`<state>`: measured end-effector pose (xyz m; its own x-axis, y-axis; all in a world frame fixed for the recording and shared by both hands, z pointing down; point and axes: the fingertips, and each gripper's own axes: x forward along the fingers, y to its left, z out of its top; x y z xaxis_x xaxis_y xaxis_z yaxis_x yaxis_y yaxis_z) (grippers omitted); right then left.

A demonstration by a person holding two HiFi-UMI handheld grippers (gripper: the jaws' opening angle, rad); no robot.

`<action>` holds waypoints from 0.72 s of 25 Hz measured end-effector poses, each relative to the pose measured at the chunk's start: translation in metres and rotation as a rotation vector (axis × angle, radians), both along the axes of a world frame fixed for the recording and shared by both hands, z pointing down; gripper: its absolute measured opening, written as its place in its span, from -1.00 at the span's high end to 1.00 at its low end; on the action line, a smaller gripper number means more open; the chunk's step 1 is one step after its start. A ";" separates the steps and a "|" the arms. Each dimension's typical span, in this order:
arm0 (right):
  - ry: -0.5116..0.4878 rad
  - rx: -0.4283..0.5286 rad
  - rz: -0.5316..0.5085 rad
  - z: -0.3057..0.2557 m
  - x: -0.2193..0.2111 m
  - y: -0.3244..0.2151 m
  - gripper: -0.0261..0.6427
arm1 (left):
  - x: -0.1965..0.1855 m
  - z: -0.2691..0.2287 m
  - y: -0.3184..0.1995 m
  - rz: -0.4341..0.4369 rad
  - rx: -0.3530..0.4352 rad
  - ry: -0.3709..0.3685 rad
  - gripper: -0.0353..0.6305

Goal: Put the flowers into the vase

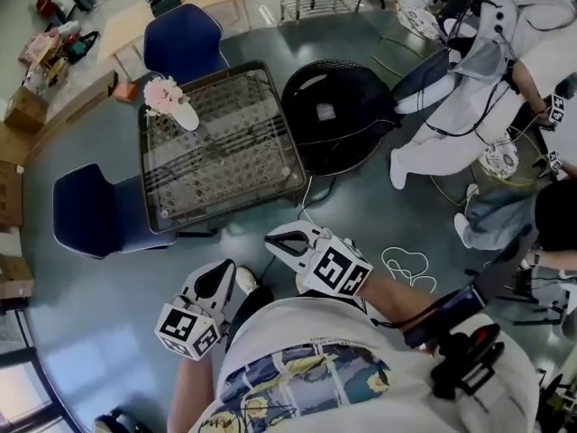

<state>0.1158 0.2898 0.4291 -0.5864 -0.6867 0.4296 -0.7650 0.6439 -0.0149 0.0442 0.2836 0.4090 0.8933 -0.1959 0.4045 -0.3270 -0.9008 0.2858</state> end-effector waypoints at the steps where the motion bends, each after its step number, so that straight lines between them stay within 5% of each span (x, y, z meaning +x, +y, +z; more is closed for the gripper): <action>1: 0.006 0.000 -0.007 0.000 0.002 0.005 0.90 | 0.003 0.001 0.006 -0.003 -0.003 -0.003 0.87; 18: -0.005 -0.019 -0.012 0.014 0.005 0.021 0.90 | 0.010 0.012 0.028 0.032 -0.003 -0.029 0.87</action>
